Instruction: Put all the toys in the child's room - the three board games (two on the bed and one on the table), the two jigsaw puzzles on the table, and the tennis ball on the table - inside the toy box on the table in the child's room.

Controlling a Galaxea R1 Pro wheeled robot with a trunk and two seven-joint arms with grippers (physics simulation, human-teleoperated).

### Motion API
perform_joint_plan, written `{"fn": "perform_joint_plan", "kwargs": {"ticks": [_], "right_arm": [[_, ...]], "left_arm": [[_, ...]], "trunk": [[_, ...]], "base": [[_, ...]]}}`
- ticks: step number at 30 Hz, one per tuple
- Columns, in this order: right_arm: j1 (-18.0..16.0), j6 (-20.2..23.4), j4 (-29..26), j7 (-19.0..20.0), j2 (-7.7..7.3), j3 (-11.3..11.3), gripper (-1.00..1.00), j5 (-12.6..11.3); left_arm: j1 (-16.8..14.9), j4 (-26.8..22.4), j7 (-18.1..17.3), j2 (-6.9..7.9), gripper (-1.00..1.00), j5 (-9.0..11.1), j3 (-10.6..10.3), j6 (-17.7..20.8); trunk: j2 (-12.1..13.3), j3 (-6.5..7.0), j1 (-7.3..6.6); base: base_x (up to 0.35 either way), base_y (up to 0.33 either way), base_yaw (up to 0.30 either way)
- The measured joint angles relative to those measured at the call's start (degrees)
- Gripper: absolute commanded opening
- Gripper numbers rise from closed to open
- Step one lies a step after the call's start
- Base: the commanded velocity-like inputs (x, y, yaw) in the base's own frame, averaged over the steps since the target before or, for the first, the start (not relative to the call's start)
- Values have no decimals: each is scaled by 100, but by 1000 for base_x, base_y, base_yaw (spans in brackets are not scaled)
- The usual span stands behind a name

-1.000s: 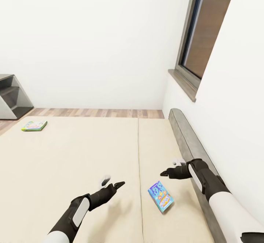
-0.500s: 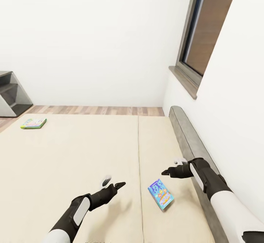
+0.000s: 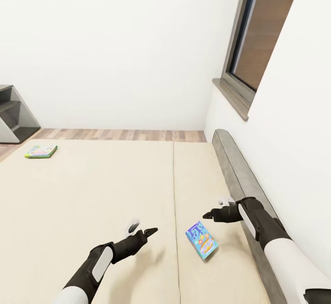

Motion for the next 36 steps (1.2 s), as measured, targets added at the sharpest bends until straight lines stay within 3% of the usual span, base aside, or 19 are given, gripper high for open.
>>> {"fn": "perform_joint_plan", "kwargs": {"ticks": [23,36], "right_arm": [[-11,4,0,27,-43,0,100,-5],[-107,8,17,612,-165,1,100,23]], "left_arm": [[-54,3,-16,-29,100,3,-27,-7],[-232,28,-149,-55,100,1,-68,24]], "trunk": [[0,-215,0],[0,-336,0]], "base": [[0,0,0],[0,0,0]]}}
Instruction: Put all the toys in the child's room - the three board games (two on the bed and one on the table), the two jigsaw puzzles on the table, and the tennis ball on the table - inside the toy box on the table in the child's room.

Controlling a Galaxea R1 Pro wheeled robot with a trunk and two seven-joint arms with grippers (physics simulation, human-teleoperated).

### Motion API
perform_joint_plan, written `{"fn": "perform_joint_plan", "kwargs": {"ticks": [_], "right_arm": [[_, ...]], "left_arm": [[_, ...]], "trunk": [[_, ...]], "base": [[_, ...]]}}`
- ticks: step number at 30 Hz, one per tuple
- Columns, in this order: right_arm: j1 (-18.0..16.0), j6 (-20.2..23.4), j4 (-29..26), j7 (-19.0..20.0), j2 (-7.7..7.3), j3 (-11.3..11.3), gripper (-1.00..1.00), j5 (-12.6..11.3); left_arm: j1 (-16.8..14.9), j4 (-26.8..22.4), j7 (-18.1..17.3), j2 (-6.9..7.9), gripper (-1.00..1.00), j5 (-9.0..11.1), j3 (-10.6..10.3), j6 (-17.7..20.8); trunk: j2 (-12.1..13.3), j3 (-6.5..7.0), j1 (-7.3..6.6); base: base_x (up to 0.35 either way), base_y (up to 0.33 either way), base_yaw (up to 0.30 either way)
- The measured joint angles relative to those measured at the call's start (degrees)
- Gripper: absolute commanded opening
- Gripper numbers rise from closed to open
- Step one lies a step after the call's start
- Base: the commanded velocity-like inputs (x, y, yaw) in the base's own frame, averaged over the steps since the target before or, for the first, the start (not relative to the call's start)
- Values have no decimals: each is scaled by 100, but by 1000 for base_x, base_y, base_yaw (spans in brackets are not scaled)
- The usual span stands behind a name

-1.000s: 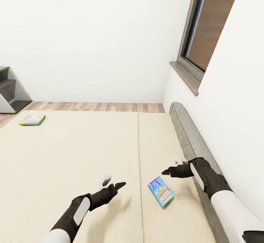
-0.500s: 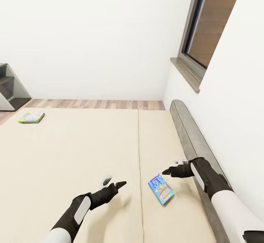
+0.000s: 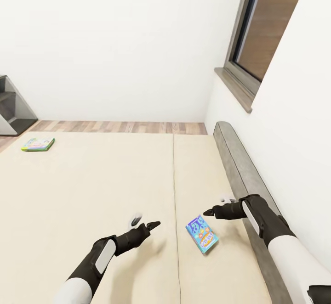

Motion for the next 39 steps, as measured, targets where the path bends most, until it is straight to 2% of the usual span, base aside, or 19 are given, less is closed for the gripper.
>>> {"fn": "perform_joint_plan", "kwargs": {"ticks": [12,39], "right_arm": [[-48,-2,22,270,-59,1,100,14],[-53,-15,25,312,-55,1,100,20]], "left_arm": [[-56,29,-238,2,100,-7,-5,0],[-65,37,-243,-4,100,-69,-7,-90]], "trunk": [[0,-112,0],[0,-364,0]], "base": [[0,0,0],[0,0,0]]}}
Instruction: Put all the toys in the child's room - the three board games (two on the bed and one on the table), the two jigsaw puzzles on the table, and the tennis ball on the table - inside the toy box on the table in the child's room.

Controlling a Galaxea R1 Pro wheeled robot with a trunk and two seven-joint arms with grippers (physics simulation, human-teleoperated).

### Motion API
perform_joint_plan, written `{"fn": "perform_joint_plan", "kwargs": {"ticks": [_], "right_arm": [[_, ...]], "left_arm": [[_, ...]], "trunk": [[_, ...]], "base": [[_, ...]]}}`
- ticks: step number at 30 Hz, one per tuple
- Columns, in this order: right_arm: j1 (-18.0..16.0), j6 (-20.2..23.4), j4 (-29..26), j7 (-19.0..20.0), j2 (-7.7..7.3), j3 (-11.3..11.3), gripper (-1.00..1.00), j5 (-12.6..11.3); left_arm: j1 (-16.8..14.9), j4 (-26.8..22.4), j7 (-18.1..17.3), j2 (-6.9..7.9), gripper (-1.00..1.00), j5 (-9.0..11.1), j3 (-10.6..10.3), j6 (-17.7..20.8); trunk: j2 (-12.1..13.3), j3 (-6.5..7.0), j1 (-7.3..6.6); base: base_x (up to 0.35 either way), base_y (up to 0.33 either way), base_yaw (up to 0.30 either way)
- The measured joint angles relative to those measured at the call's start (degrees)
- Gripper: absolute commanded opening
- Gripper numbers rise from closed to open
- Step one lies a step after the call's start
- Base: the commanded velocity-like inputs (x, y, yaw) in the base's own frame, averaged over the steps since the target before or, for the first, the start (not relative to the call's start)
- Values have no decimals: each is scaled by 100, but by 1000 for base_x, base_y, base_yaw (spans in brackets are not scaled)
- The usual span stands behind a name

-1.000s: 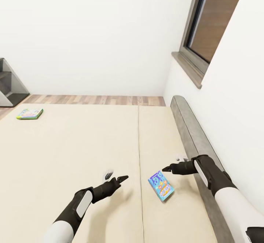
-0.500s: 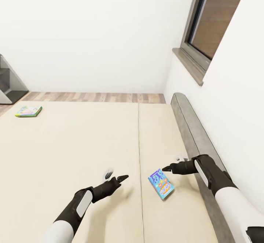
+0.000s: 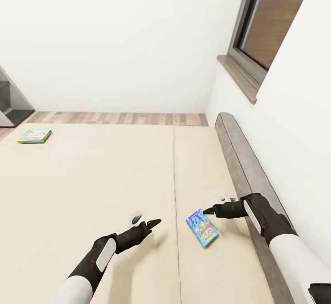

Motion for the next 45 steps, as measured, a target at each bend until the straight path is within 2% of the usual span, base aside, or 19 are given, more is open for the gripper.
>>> {"fn": "perform_joint_plan", "kwargs": {"ticks": [45], "right_arm": [[9,-55,-38,-5,-26,-27,100,-5]], "left_arm": [[-4,-13,-30,-19,100,100,8,-87]], "trunk": [[0,-401,0]], "base": [[0,0,0]]}}
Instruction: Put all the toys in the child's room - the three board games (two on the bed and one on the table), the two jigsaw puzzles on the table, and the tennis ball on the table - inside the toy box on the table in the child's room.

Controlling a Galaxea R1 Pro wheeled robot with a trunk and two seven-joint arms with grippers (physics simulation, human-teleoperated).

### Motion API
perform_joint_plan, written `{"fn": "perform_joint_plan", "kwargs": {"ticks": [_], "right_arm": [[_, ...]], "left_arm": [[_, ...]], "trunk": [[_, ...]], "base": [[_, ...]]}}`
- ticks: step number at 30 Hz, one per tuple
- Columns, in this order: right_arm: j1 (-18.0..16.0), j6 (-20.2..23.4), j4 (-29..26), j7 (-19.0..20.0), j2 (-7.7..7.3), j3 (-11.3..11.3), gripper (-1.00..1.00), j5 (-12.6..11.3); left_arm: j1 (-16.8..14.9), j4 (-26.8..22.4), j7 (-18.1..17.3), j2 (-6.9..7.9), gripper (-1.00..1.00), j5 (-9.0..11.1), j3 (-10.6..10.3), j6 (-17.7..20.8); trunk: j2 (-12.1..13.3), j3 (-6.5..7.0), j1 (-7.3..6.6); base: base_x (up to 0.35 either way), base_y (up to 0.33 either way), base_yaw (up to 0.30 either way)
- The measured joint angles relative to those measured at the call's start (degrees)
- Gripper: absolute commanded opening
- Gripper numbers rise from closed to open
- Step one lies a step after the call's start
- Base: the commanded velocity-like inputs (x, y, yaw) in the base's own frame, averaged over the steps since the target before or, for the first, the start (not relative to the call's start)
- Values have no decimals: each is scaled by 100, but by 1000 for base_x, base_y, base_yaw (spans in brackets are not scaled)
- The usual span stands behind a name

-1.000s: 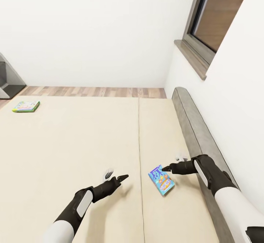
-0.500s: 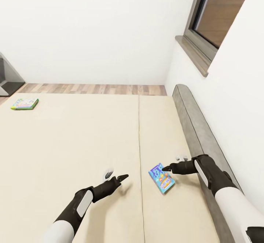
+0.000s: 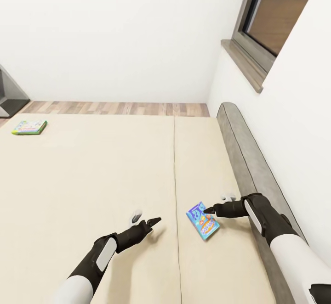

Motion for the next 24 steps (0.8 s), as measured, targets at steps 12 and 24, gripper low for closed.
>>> {"fn": "perform_joint_plan", "kwargs": {"ticks": [12,24], "right_arm": [[3,-188,-28,13,-77,-12,100,-23],[-122,-305,-31,40,-58,23,100,-63]], "left_arm": [[1,-18,-7,-1,100,-10,-3,5],[96,-312,-53,157,100,104,5,7]], "trunk": [[0,-25,0],[0,-27,0]], "base": [[0,0,0],[0,0,0]]}}
